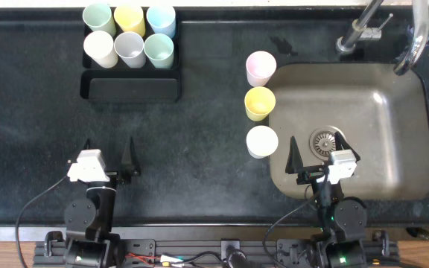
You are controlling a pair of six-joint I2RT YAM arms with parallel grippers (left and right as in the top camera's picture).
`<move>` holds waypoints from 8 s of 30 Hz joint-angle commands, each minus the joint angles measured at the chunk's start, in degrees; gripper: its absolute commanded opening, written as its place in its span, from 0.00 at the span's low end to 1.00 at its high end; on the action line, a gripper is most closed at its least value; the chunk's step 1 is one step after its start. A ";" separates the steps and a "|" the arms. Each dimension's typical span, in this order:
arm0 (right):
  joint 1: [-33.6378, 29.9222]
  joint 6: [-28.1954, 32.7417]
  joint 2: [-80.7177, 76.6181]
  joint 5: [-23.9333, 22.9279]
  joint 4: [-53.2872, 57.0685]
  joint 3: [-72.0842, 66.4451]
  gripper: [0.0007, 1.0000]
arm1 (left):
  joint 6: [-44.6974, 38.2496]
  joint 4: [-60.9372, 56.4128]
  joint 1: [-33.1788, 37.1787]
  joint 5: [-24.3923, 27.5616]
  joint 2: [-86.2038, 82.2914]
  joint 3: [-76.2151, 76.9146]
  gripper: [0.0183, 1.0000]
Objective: Store Cups
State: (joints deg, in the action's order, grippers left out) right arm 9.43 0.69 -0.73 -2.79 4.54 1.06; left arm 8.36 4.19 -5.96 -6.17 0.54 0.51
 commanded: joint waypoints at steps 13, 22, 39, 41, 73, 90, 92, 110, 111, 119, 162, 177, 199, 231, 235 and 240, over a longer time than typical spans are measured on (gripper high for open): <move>0.42 0.17 0.48 0.22 -0.26 -0.79 1.00 | -0.87 0.17 0.11 0.15 -0.37 -0.04 1.00; 1.05 0.15 0.48 0.22 -0.24 -0.79 1.00 | -0.87 0.17 0.11 0.15 -0.37 -0.04 1.00; 1.05 0.15 0.48 0.22 -0.26 -0.79 1.00 | -0.87 0.17 0.11 0.15 -0.37 -0.04 1.00; 1.05 0.15 0.48 0.22 -0.26 -0.79 1.00 | -0.87 0.17 0.11 0.15 -0.37 -0.04 1.00; 1.05 0.15 0.48 0.22 -0.24 -0.79 1.00 | 9.51 -6.45 2.84 4.79 17.42 8.35 1.00; 1.05 0.15 0.48 0.22 -0.26 -0.79 1.00 | 13.20 32.48 -8.94 11.23 77.02 79.58 1.00; 1.05 0.15 0.48 0.22 -0.24 -0.79 1.00 | 14.12 35.12 -11.58 11.08 82.51 86.09 1.00; 1.05 0.15 0.48 0.22 -0.26 -0.79 1.00 | 28.04 39.26 -29.42 9.88 113.94 106.44 1.00; 1.05 0.15 0.48 0.22 -0.26 -0.79 1.00 | 28.13 39.28 -29.51 9.46 115.27 107.19 1.00; 1.05 0.17 0.48 0.22 -0.26 -0.79 1.00 | 28.13 40.68 -29.53 5.05 122.79 112.63 1.00; 1.05 0.15 0.48 0.22 -0.26 -0.81 0.99 | 26.14 45.62 -29.24 -5.55 120.91 116.87 0.02; 1.05 0.17 0.48 0.22 -0.24 -0.79 1.00 | 20.87 50.84 -7.58 -6.97 85.53 96.43 0.02; 1.05 0.15 0.48 0.22 -0.24 -0.79 1.00 | 12.11 45.27 15.23 2.05 84.91 72.78 0.02; 1.05 0.15 0.48 0.22 -0.24 -0.79 1.00 | 12.70 31.39 16.52 -0.07 100.78 72.83 0.02; 1.05 0.15 0.48 0.22 -0.24 -0.79 0.99 | 12.70 30.91 16.63 -0.28 101.53 72.83 0.02; 1.05 0.15 0.48 0.22 -0.26 -0.79 1.00 | 12.87 30.56 16.61 -0.31 101.61 72.83 0.04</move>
State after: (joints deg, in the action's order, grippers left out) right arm 10.17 0.67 -0.73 -2.79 4.58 1.06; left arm 20.82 34.96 10.50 -6.00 101.27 73.49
